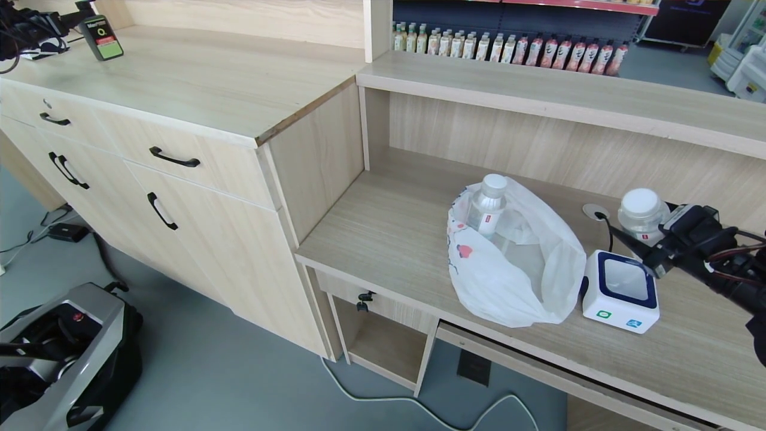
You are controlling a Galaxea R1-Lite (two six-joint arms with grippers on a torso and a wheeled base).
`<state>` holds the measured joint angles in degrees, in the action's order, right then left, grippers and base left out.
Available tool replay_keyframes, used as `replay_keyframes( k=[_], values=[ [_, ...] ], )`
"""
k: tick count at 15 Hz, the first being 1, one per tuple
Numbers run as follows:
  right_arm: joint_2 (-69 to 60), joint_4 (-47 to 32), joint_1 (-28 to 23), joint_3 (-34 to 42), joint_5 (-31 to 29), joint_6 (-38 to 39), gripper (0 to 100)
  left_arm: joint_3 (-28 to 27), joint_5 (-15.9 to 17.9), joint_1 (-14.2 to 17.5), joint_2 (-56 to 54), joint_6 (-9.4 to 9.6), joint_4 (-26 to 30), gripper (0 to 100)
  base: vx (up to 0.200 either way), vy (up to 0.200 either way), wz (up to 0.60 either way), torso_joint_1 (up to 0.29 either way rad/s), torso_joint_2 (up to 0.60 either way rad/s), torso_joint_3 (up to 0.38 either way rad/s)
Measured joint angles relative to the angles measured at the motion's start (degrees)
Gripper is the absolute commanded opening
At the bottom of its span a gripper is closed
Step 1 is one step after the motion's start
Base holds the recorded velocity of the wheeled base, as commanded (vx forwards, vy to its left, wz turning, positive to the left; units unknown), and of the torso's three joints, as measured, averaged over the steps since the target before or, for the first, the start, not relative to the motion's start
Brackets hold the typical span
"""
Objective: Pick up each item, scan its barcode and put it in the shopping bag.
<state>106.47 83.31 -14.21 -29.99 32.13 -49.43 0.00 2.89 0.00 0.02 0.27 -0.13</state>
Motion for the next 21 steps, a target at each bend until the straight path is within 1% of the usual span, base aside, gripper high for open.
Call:
replay_keyframes(
  k=[11, 14, 15, 18, 20, 21],
  values=[
    [-0.18, -0.24, 0.30, -0.82, 0.02, 0.26, 0, 0.00, 0.00, 0.00, 0.00, -0.02, -0.02, 100, 0.000, 0.000, 0.00, 0.000, 0.00, 0.000],
    [-2.10, -1.23, 0.33, -1.88, -0.09, 2.26, 0, 0.00, 0.00, 0.00, 0.00, 0.00, -0.02, 100, 0.000, 0.000, 0.00, 0.000, 0.00, 0.000],
    [-3.36, -2.68, 0.33, -2.36, -0.26, 3.23, 0, 0.00, 0.01, 0.00, 0.00, -0.02, -0.02, 100, 0.000, 0.000, 0.00, 0.000, 0.00, 0.000],
    [-9.89, -11.96, 0.33, -3.55, -0.48, 6.79, 0, 0.00, 0.01, -0.05, 0.00, 0.00, -0.02, 100, 0.000, 0.000, 0.00, 0.000, 0.00, 0.000],
    [-16.15, -17.02, 0.02, -3.91, -1.68, 14.08, 0, 0.00, 0.01, 0.00, 0.00, -0.02, -0.02, 100, 0.000, 0.000, 0.00, 0.000, 0.00, 0.000],
    [-18.58, -18.20, -0.06, -3.96, -2.88, 17.42, 0, 0.00, 0.01, 0.00, 0.00, 0.00, -0.02, 100, 0.000, 0.000, 0.00, 0.000, 0.00, 0.000]
  ],
)
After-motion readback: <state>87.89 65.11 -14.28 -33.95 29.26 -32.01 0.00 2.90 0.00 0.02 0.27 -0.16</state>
